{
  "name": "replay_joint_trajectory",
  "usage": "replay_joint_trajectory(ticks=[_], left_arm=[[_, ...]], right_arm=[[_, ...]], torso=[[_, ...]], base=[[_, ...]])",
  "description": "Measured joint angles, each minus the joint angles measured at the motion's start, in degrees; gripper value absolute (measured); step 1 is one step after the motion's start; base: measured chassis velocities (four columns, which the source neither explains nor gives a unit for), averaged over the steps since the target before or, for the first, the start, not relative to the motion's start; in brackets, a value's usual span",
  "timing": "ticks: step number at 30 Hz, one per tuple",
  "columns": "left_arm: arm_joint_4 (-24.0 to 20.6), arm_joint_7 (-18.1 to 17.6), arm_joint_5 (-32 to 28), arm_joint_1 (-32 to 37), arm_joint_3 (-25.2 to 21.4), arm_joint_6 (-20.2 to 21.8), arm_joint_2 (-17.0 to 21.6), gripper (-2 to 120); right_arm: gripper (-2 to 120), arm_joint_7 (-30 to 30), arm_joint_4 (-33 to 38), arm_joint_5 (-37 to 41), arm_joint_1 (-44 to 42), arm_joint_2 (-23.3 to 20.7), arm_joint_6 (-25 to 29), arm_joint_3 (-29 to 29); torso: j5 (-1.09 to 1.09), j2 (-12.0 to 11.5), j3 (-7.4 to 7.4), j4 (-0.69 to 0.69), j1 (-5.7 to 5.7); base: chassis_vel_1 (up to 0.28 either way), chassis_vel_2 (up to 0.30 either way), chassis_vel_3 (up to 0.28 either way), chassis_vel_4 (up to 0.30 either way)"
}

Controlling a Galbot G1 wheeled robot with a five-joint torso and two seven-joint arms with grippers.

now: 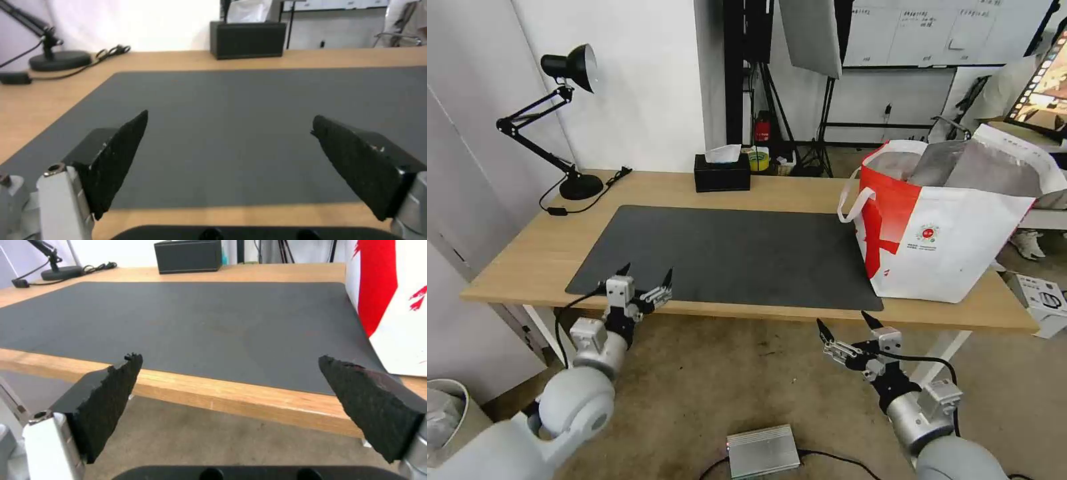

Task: Pick up the trash from the table and place it into the takeout bag.

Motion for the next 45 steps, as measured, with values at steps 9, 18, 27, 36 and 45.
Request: replay_joint_trajectory(ticks=[9,18,27,36,45], left_arm=[[-1.4,-0.7,0.0,4.3,-3.7,0.0,-0.4,100],[-3.8,-0.9,0.0,11.4,-8.6,0.2,-1.8,100],[-3.5,0.2,1.3,13.8,-9.2,0.2,-3.0,100],[-2.4,1.3,1.7,14.1,-8.7,0.1,-3.3,100],[-2.4,1.5,1.7,13.7,-8.3,0.2,-3.3,100]], right_arm=[[100,0.0,0.0,0.0,0.0,0.0,0.0,0.0],[100,0.0,0.0,0.0,0.0,0.0,0.0,0.0],[100,0.0,0.0,0.0,0.0,0.0,0.0,0.0],[100,0.0,0.0,0.0,0.0,0.0,0.0,0.0],[100,0.0,0.0,0.0,0.0,0.0,0.0,0.0]], torso=[[0.00,0.0,0.00,-0.01,0.00],[0.01,0.0,0.00,-0.01,0.00],[0.00,0.0,0.00,-0.01,0.00],[0.00,0.0,0.00,-0.01,0.00],[0.00,0.0,0.00,-0.01,0.01]], base=[[0.000,0.000,0.000,0.000],[0.000,0.000,0.000,0.000],[0.000,0.000,0.000,0.000],[0.000,0.000,0.000,0.000],[0.000,0.000,0.000,0.000]])
